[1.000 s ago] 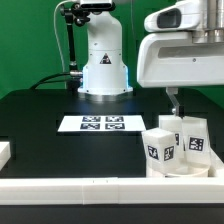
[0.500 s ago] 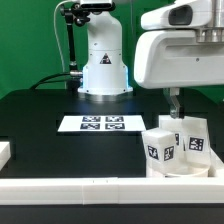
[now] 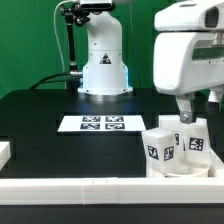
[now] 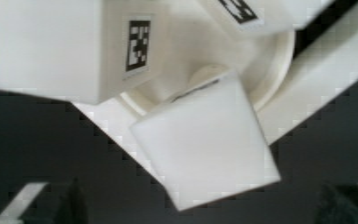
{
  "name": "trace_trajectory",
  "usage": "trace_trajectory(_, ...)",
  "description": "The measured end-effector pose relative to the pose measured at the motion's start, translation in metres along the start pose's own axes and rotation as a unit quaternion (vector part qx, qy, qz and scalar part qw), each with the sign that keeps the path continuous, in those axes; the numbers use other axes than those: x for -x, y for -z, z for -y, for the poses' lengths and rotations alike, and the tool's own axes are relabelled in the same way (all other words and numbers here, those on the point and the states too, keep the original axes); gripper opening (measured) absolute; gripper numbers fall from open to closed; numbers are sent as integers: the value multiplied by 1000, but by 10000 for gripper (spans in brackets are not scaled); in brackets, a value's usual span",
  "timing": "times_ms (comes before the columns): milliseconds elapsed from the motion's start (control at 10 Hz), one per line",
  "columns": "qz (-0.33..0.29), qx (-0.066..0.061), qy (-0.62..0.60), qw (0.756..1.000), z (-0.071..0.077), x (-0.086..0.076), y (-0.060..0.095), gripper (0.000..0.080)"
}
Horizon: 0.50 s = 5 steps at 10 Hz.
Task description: Assemble stool
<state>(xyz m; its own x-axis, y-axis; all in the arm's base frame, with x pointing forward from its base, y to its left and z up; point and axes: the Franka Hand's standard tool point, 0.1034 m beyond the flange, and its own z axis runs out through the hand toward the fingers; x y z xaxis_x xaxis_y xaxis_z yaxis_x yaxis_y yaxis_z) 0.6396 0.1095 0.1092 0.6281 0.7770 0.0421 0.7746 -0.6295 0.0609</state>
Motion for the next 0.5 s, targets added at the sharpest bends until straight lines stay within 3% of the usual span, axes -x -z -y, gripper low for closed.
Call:
trace_trajectory(300,13,9,88,996,4,-3,-2,649)
trace_trajectory(500,19,7,87,996,6,-1,-11,649)
